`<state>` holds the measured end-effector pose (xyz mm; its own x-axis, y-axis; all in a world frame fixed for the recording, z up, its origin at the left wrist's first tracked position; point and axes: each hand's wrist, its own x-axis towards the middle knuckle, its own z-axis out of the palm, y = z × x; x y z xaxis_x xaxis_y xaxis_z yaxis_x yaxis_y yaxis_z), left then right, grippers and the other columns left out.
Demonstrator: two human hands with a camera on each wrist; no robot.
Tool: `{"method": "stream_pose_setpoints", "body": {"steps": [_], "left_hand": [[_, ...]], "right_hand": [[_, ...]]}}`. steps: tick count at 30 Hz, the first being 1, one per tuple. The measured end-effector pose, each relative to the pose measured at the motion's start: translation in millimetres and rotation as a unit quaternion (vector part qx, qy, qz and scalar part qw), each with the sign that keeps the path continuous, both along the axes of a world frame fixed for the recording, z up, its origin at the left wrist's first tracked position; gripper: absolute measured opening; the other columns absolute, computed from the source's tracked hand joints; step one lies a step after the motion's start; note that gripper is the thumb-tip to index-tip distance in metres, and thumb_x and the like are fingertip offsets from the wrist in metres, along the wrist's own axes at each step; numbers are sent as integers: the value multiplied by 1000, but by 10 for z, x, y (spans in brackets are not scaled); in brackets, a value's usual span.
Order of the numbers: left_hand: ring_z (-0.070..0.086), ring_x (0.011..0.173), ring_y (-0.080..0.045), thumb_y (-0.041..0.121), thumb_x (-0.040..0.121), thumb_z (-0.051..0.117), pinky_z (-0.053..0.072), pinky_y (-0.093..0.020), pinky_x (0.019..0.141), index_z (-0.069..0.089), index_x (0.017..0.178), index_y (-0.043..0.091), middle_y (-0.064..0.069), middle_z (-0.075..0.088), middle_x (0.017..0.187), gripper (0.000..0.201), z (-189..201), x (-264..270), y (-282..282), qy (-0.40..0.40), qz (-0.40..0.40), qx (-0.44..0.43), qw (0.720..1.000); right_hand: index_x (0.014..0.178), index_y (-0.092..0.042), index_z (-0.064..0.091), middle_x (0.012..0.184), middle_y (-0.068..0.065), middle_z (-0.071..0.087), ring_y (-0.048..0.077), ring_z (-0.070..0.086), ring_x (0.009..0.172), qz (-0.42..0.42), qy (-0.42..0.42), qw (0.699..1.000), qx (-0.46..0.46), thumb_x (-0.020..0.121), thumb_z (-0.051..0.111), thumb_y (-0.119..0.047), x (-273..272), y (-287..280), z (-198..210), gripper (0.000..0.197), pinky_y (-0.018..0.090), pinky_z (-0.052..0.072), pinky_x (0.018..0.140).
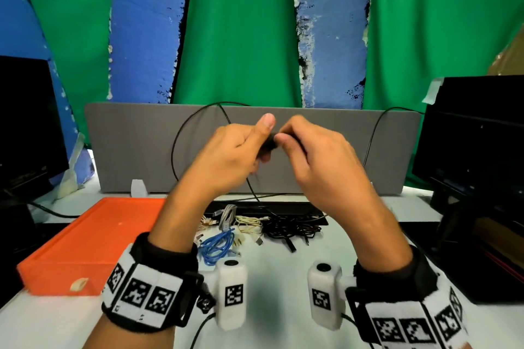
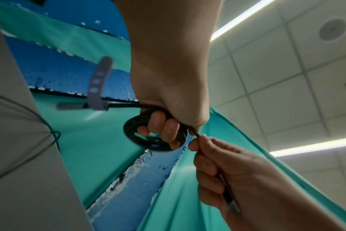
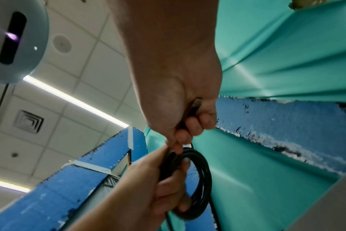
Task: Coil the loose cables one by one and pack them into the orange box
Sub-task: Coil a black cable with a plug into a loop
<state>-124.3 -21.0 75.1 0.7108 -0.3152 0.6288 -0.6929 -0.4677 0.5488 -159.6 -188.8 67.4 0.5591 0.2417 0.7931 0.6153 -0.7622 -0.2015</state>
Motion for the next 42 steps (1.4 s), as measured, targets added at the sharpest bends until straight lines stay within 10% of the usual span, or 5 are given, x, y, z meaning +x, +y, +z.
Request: {"method": "stream_pose_setpoints", "body": {"steps": [8,18,27,38,42], "left_hand": [[20,35,-14,58,94,43,26,-28,46,52,54,11,-2,28,37,62,69,-191,25,243,-175,-89,950],[26,35,-8,36,95,60,29,-19,37,55,88,14,0,40,53,24,85,-49,-76,247,-195,-377,871],[22,31,-11,26,90,70,14,-17,37,51,72,16,-2,39,42,28,88,-39,5,169,-65,-308,934],[41,40,-16,34,94,61,35,-21,42,66,85,13,-5,52,57,23,95,-81,-69,137,-130,-319,929],[25,35,-11,29,95,62,20,-19,38,64,79,16,-3,39,53,21,77,-93,-151,132,-131,-362,914]], "right_hand": [[98,-35,53,93,-13,50,7,54,83,51,86,995,-7,89,30,-72,56,-23,-48,45,38,46,77],[61,-35,64,59,-2,52,14,41,53,240,214,891,321,105,42,-43,141,266,-101,50,26,31,51],[99,-14,51,76,8,58,7,22,38,397,436,751,298,102,38,-49,85,131,-110,37,24,23,42],[92,-17,59,72,9,47,15,21,52,293,314,840,331,106,36,-47,61,231,-70,41,35,13,49],[87,-14,53,66,5,51,11,32,46,286,318,841,332,106,37,-46,18,171,-29,40,29,23,46]]}}
